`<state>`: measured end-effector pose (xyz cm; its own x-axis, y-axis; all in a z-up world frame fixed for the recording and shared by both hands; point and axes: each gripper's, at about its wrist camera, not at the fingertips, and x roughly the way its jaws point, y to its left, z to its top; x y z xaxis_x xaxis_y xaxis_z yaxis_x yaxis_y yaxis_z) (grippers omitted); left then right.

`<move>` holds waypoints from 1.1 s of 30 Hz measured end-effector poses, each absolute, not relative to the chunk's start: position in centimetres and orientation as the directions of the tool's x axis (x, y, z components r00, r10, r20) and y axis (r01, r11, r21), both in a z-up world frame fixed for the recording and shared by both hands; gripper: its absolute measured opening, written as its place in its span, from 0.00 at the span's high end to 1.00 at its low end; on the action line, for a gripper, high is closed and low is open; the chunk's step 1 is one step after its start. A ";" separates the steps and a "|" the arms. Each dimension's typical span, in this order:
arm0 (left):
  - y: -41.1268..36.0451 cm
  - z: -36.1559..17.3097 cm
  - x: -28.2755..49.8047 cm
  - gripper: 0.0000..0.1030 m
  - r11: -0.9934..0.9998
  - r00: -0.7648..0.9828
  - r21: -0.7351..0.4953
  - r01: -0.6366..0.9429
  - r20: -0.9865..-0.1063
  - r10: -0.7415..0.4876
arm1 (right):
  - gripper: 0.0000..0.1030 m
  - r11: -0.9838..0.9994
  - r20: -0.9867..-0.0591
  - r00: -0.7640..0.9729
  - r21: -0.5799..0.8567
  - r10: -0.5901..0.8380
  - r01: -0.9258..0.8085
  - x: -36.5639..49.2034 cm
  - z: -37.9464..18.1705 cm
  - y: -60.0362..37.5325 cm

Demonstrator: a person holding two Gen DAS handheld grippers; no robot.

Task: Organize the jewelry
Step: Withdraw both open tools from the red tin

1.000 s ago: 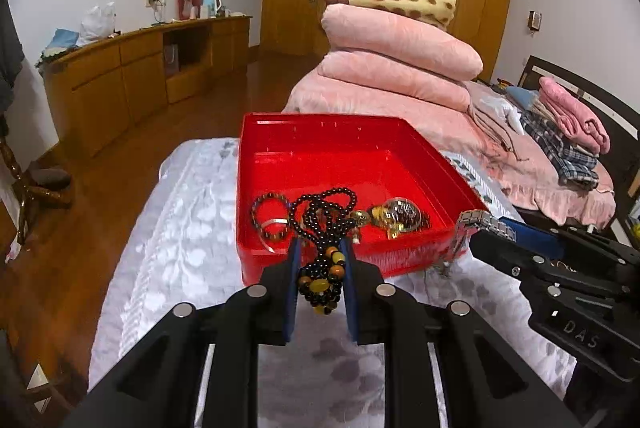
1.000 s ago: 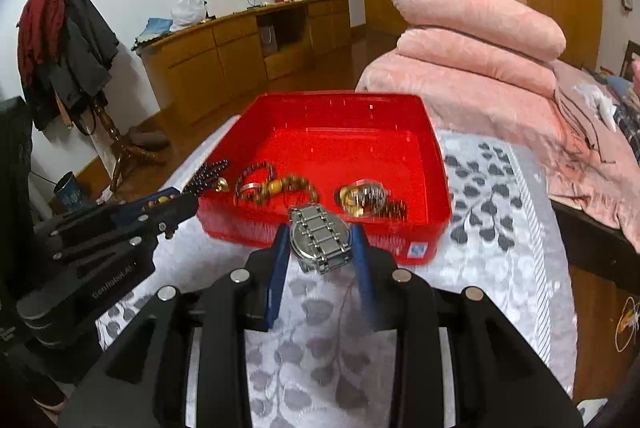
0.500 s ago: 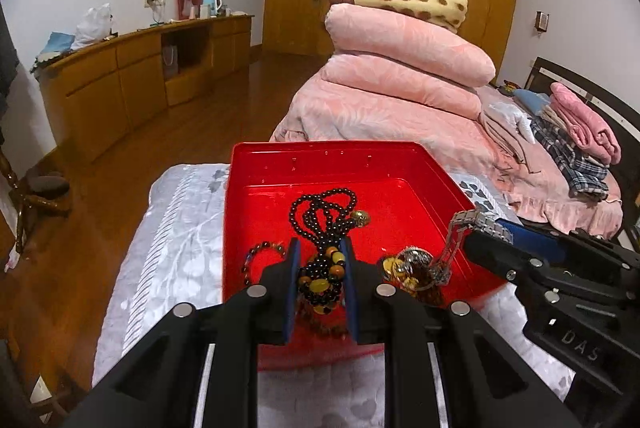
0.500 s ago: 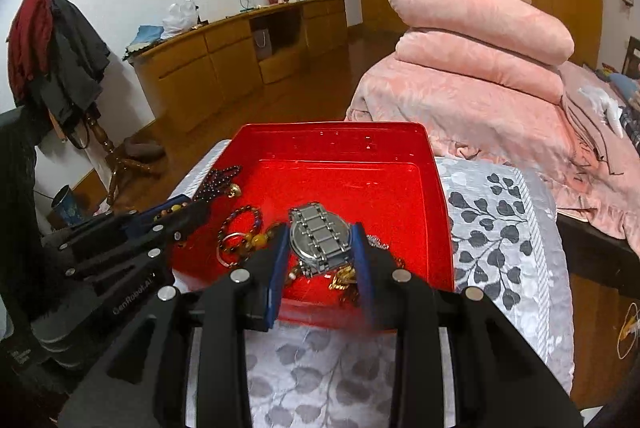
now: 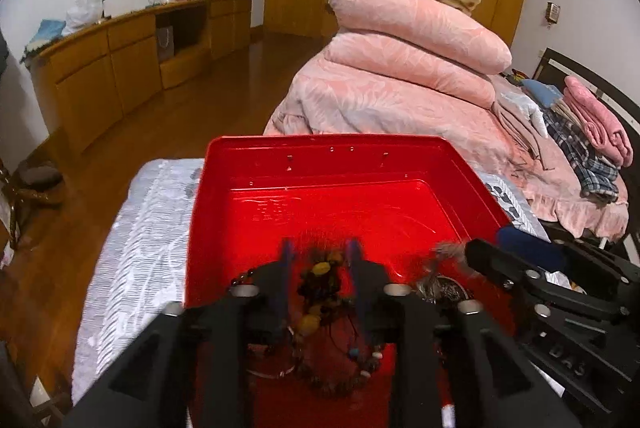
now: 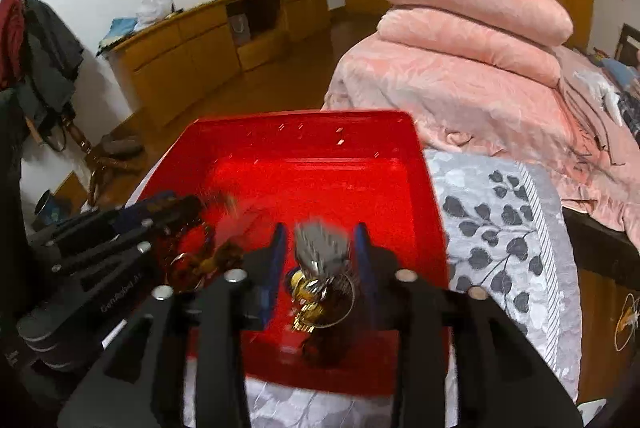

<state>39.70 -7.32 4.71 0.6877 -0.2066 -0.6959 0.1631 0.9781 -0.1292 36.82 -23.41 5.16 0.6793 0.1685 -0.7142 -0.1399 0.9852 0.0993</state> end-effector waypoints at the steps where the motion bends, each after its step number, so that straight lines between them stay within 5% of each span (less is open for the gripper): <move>1: -7.2 4.6 39.8 0.50 0.979 0.688 -0.131 0.158 -0.697 -0.205 | 0.60 0.987 -0.709 0.687 0.094 0.158 -0.129 36.8 5.2 -23.6; 22: -4.0 7.6 31.6 0.13 0.981 0.789 -0.117 0.153 -0.584 -0.193 | 0.14 0.995 -0.639 0.763 0.045 0.097 -0.088 29.1 6.6 -26.2; 33: -3.3 7.2 25.5 0.06 0.980 0.796 -0.096 0.177 -0.572 -0.200 | 0.06 0.993 -0.633 0.766 0.073 0.115 -0.089 23.3 6.2 -25.3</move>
<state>25.48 -3.34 7.16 0.7957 -0.1998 -0.5717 0.1769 0.9795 -0.0961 23.28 -25.25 6.22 0.7656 0.1153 -0.6329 -0.0889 0.9933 0.0734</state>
